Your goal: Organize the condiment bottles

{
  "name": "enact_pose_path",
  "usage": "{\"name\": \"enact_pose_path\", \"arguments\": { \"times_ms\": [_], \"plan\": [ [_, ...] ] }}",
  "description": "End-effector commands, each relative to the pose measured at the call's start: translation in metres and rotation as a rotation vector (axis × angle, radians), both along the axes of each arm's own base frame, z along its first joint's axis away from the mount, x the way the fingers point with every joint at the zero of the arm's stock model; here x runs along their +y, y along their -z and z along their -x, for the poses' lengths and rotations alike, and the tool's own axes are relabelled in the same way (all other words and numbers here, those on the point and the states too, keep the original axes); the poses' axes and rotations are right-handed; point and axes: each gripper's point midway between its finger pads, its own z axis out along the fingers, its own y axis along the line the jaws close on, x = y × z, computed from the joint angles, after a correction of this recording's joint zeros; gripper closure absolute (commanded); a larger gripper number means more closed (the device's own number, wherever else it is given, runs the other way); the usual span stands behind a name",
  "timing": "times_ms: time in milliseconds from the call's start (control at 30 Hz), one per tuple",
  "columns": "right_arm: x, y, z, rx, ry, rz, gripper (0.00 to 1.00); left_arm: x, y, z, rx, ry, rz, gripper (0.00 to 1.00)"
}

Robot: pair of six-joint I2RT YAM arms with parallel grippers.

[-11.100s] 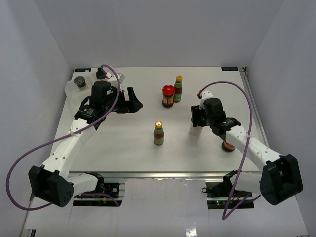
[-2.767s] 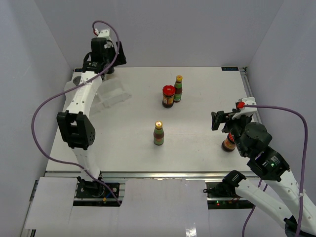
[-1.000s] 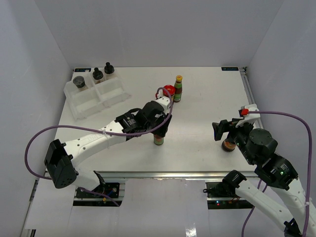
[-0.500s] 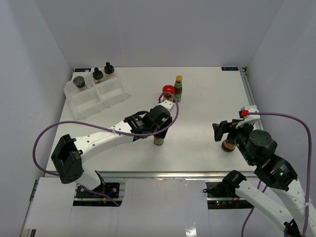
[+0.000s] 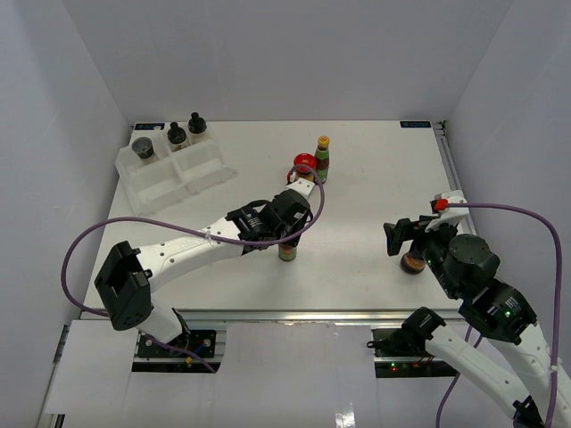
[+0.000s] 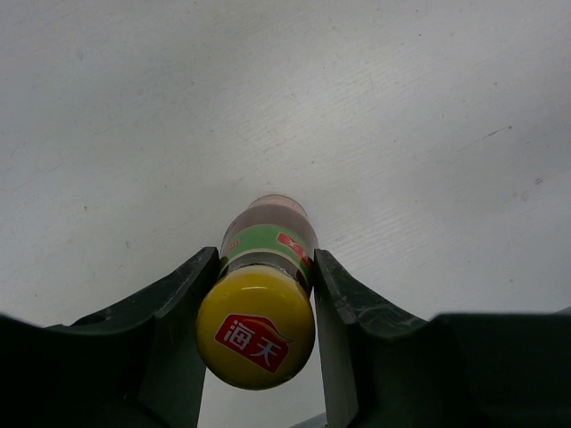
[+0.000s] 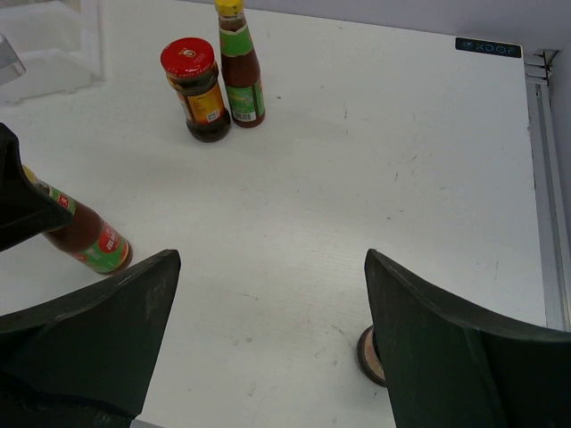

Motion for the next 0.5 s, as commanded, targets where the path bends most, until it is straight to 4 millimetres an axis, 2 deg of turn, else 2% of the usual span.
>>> {"name": "enact_pose_path", "arguments": {
  "times_ms": [0,67,200,467],
  "plan": [
    [0.0,-0.01,-0.004,-0.042,0.011,-0.017,0.1,-0.012,-0.015,-0.007,-0.032,-0.006,0.041,0.9],
    [0.0,-0.01,-0.004,-0.043,0.011,-0.018,0.1,-0.012,-0.016,-0.009,-0.028,-0.015,0.041,1.0],
    [0.0,-0.01,-0.004,-0.043,0.011,-0.019,0.1,-0.007,-0.025,-0.014,-0.049,-0.07,0.043,1.0],
    [-0.001,-0.01,-0.003,-0.048,0.011,-0.023,0.1,0.018,-0.074,-0.043,-0.158,-0.223,0.039,1.0]
  ]
}}
